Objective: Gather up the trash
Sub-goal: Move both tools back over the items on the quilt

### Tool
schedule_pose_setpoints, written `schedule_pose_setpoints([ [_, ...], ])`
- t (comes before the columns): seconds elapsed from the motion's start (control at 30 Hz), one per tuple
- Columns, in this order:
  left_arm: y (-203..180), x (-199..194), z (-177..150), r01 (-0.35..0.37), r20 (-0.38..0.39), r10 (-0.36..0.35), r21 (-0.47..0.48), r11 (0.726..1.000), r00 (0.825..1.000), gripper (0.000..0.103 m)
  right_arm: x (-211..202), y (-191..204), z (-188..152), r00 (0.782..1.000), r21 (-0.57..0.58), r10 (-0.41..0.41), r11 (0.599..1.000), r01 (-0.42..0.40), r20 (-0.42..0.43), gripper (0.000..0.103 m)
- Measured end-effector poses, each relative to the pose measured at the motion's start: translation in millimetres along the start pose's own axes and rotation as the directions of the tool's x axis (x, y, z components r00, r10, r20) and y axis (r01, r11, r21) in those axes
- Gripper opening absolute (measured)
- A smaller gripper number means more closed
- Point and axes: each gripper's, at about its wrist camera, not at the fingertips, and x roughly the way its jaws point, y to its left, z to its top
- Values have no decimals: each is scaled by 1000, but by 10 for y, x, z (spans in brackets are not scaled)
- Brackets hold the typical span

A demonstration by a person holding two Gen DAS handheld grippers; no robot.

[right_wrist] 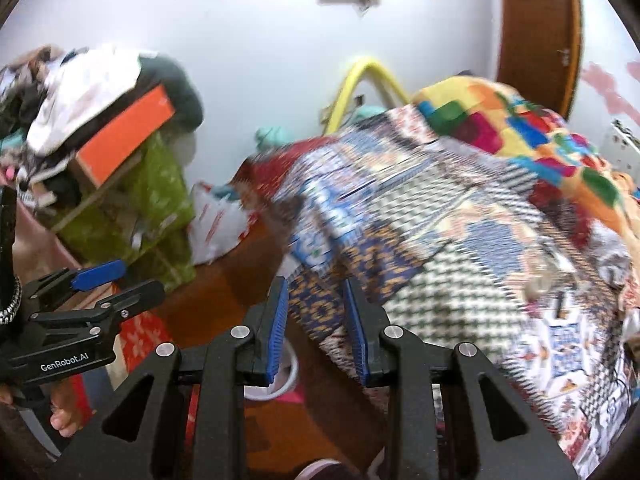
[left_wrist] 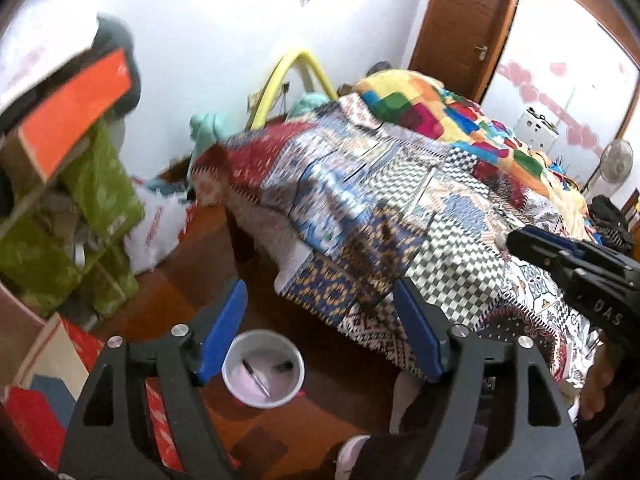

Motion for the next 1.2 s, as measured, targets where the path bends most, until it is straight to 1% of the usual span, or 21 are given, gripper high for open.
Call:
schedule_pose_setpoints([
  [0.07, -212, -44, 58, 0, 29, -1, 36, 999, 1000, 87, -136, -155, 14, 999, 16, -35, 999, 35, 31, 28],
  [0.1, -325, -62, 83, 12, 45, -14, 49, 999, 999, 88, -203, -233, 23, 997, 22, -56, 998, 55, 46, 29],
  [0.13, -402, -71, 97, 20, 54, -23, 56, 998, 998, 89, -278, -332, 28, 995, 30, -79, 997, 77, 64, 35],
  [0.17, -507, -70, 118, 30, 60, -34, 63, 998, 998, 89, -346, -420, 27, 992, 39, -97, 995, 94, 79, 42],
  [0.3, -944, -21, 222, 101, 75, -108, 100, 990, 991, 89, -590, -744, 12, 980, 73, -162, 985, 154, 120, 54],
  [0.37, -1156, 25, 282, 117, 90, -129, 124, 985, 988, 89, -689, -929, 9, 969, 95, -207, 976, 195, 134, 64],
  [0.43, -1364, 100, 343, 132, 92, -146, 145, 980, 985, 89, -772, -1096, -9, 960, 116, -239, 968, 224, 146, 70],
  [0.47, -1435, 131, 368, 140, 88, -155, 152, 978, 984, 89, -809, -1159, -20, 956, 123, -253, 964, 236, 149, 72],
  [0.57, -1752, 277, 446, 183, 71, -199, 187, 965, 977, 89, -876, -1424, -56, 945, 153, -294, 950, 272, 144, 72],
  [0.63, -1956, 392, 482, 190, 59, -207, 219, 957, 977, 89, -871, -1625, -94, 939, 175, -318, 940, 294, 131, 72],
  [0.73, -2273, 614, 517, 197, 17, -210, 283, 939, 978, 89, -861, -1899, -174, 931, 203, -347, 925, 321, 110, 72],
  [0.83, -2527, 872, 522, 234, -31, -236, 299, 925, 971, 89, -805, -2205, -278, 927, 228, -367, 912, 342, 77, 72],
  [0.9, -2653, 1033, 518, 262, -61, -255, 301, 917, 965, 89, -767, -2370, -357, 927, 243, -371, 905, 348, 55, 72],
  [1.03, -2911, 1430, 493, 296, -120, -272, 305, 905, 955, 89, -624, -2706, -506, 932, 286, -363, 893, 348, 2, 72],
  [1.1, -3039, 1658, 481, 304, -149, -270, 303, 903, 951, 87, -524, -2858, -580, 935, 307, -354, 887, 344, -26, 72],
  [1.2, -3162, 1914, 460, 307, -178, -262, 316, 898, 949, 82, -369, -3036, -680, 940, 329, -336, 882, 338, -63, 72],
])
